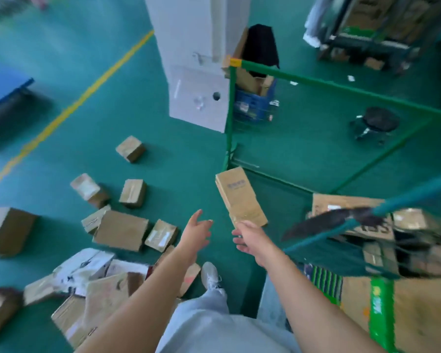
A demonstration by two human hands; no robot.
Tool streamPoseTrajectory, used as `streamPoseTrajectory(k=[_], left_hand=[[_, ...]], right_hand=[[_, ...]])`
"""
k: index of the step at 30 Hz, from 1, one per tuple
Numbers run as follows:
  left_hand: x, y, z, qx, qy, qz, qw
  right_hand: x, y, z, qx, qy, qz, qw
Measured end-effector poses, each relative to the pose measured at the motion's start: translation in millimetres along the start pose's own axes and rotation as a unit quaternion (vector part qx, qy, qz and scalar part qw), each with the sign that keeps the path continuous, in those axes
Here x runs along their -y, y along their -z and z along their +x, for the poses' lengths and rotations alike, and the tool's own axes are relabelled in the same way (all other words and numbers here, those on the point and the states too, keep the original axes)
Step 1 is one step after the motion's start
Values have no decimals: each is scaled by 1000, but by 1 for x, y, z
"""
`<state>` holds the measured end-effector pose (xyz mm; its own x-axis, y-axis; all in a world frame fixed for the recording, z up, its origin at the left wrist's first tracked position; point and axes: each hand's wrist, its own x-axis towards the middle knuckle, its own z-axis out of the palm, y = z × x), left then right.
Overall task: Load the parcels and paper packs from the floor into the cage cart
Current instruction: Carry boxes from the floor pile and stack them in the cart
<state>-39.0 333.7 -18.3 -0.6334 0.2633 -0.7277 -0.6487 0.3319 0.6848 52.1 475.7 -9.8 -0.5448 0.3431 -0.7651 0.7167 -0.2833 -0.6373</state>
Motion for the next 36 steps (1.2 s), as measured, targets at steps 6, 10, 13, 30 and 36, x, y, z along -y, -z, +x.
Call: streamPoseTrajectory(k=[6,10,13,30,36], left_hand=[[-51,58,41,-51,10,-64,997],[-72,103,55,-85,0,-110,990],[-73,135,60,-114,-14,-143,983],[-149,213,154,-314,36,-317,894],[-229,214,208,-338,37,-324,883]], right_hand=[[75,-60,52,31,17,-54,998],[112,-105,71,76,24,-97,992],[137,-138,84,112,34,-139,983],[295,-271,202,281,20,-299,912],[384,-291,266,310,26,-326,893]])
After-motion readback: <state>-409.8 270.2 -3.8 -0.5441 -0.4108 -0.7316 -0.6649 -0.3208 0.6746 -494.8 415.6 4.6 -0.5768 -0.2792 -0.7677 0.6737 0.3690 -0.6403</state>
